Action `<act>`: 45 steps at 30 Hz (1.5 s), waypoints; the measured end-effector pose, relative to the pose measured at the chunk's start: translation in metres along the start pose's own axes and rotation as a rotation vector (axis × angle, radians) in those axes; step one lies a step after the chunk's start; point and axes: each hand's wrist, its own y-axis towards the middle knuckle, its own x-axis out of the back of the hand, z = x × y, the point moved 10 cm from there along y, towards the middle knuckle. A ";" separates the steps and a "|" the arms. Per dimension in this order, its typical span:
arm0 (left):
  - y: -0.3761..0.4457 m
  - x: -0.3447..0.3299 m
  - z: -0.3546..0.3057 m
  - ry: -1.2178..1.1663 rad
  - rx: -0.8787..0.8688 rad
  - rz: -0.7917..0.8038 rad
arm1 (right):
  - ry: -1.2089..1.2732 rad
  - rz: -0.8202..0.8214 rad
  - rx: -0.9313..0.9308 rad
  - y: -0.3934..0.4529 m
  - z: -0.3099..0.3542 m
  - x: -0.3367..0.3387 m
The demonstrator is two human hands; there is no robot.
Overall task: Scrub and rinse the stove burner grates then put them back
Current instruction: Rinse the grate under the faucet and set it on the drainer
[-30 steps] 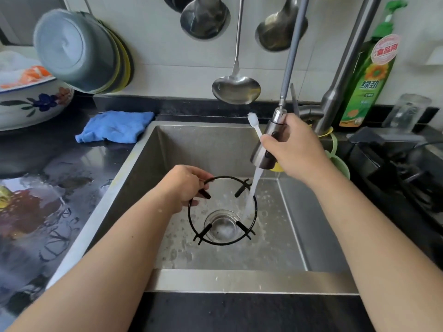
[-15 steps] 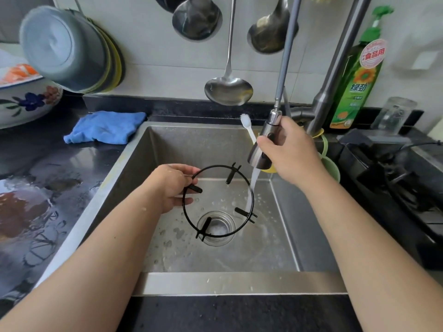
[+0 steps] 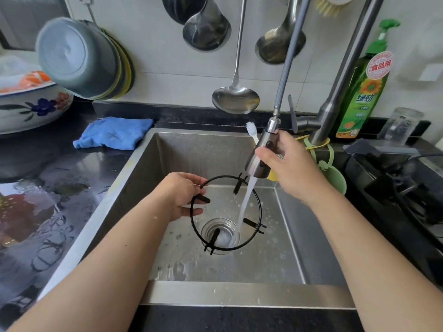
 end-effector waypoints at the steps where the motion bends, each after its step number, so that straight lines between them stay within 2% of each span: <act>1: 0.000 0.000 0.000 -0.003 0.001 -0.003 | 0.023 0.006 -0.003 0.000 -0.001 -0.001; 9: -0.003 0.003 -0.001 -0.054 0.007 -0.045 | -0.008 -0.064 0.017 0.002 0.002 0.002; 14: -0.002 0.011 -0.002 -0.110 0.002 -0.098 | 0.002 -0.025 0.018 -0.001 0.007 0.001; 22: 0.001 0.008 0.000 -0.175 0.006 -0.077 | 0.160 -0.045 0.038 -0.009 0.033 -0.030; 26: 0.002 0.011 -0.001 -0.210 0.000 -0.093 | -0.004 -0.080 -0.004 -0.007 0.022 -0.010; 29: 0.001 0.012 -0.001 -0.216 0.004 -0.096 | -0.166 -0.195 -0.052 -0.005 0.000 0.023; 32: 0.002 0.011 0.001 -0.210 0.009 -0.083 | -0.163 -0.247 -0.068 -0.003 -0.009 0.029; 36: 0.002 0.009 0.002 -0.225 0.024 -0.078 | -0.120 -0.180 -0.060 -0.003 0.000 0.011; 38: 0.003 0.005 0.005 -0.265 0.064 -0.039 | -0.106 -0.150 -0.050 -0.005 0.005 0.007; 41: -0.001 -0.015 0.010 -0.419 0.161 0.128 | -0.022 -0.104 -0.025 -0.008 0.014 -0.005; 45: -0.009 -0.034 0.002 -0.478 0.164 0.287 | 0.136 -0.059 -0.013 -0.007 0.022 -0.023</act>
